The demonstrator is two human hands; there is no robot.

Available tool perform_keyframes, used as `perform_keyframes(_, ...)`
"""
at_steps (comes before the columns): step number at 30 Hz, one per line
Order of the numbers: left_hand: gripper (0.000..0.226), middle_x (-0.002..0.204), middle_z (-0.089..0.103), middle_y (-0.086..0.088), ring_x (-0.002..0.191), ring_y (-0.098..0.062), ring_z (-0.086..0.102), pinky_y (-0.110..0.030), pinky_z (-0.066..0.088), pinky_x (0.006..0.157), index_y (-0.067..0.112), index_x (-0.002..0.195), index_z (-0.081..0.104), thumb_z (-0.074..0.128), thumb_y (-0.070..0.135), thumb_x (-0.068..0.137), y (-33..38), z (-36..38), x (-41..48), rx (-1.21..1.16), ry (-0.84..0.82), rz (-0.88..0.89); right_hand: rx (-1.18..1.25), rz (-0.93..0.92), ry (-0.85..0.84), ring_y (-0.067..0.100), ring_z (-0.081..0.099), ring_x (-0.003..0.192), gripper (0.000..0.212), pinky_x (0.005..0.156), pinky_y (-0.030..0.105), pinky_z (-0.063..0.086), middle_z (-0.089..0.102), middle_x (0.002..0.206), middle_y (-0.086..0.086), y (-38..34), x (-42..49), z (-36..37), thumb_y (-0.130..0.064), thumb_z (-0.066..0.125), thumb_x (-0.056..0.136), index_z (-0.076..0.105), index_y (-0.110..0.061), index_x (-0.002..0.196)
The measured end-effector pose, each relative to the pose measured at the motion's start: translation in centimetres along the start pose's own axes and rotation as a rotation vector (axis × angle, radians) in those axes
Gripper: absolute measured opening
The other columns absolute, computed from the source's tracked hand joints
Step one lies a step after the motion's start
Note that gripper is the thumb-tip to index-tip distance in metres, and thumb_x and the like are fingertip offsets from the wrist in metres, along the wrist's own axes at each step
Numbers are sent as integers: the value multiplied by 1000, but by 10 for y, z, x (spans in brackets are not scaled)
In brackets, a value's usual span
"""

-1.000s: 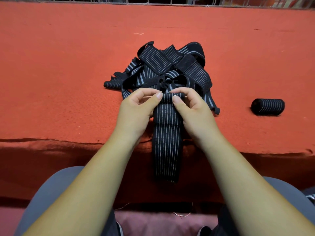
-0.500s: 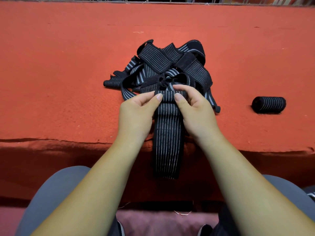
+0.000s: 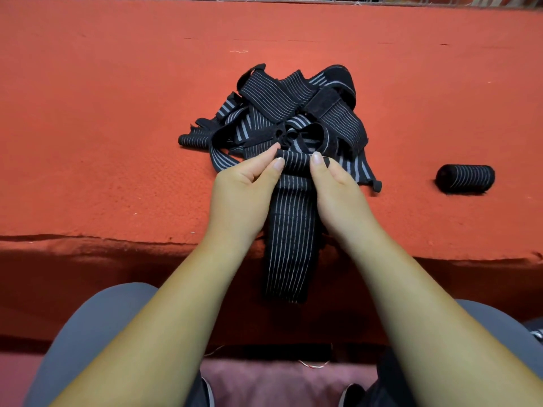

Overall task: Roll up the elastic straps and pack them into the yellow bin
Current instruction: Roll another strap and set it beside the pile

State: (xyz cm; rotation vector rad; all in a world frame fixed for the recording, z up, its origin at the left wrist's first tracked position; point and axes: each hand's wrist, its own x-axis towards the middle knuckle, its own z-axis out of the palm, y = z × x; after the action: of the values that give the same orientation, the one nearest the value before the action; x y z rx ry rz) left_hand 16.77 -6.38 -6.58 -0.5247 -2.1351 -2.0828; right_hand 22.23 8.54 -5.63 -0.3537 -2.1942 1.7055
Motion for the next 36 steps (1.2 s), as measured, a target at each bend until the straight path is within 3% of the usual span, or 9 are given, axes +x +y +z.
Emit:
perform_keyframes(8,31,119,81,0,117,-20,75,-53,57,108,20,124,78,67,5,100,0,-1,1,-32,-102,13,22,47,32,1,70,109,37,109,40,53,78,111,-17,-1,1,0,-52,44,113,74,-32,116)
perform_keyframes(12,27,96,77,11,79,9,67,-10,53,78,13,130,75,73,14,103,1,0,2,-86,-115,-61,63,12,53,3,67,119,27,115,42,50,74,123,-15,-3,2,-1,-35,50,112,74,-34,125)
perform_keyframes(14,24,87,77,16,72,11,64,-8,49,69,13,126,78,73,23,104,-4,2,2,-86,-100,-97,51,-21,39,2,65,123,29,117,39,48,72,128,-15,-2,2,0,-27,51,113,70,-32,134)
perform_keyframes(17,20,92,81,10,81,3,72,-14,52,74,12,123,77,72,14,104,-3,1,3,-131,-98,-128,48,-41,5,2,62,131,37,121,37,45,68,140,-12,0,2,0,-22,52,113,62,-29,147)
perform_keyframes(20,29,117,82,-7,114,-21,76,-39,58,103,15,126,74,71,3,100,-4,0,5,-186,-91,-98,40,-14,8,0,59,134,39,122,35,43,65,143,-17,-2,1,1,-33,50,115,58,-33,152)
perform_keyframes(27,40,126,78,-13,122,-23,73,-46,54,114,10,125,73,68,-15,94,-6,1,2,-185,-112,-34,-19,25,14,-5,67,105,37,93,29,49,75,109,-18,-3,-1,0,-52,41,115,70,-30,118)
perform_keyframes(31,23,107,81,6,98,-7,73,-26,58,88,17,124,77,75,13,101,-1,1,2,-155,-140,-109,30,10,50,-4,65,92,22,87,30,49,73,101,-14,-3,0,-1,-39,46,115,66,-30,112)
perform_keyframes(34,34,95,78,2,90,-16,71,-49,58,89,16,106,81,76,48,95,-3,5,1,-144,-97,-177,71,-10,24,0,64,93,17,88,31,51,70,104,-12,-4,-2,0,-30,49,113,66,-31,116)
perform_keyframes(36,37,101,81,-5,97,-26,74,-59,57,99,16,104,81,76,50,90,-3,6,0,-168,-74,-168,104,-5,5,7,65,98,18,93,37,52,71,108,-9,-5,-3,2,-29,50,112,67,-32,117)
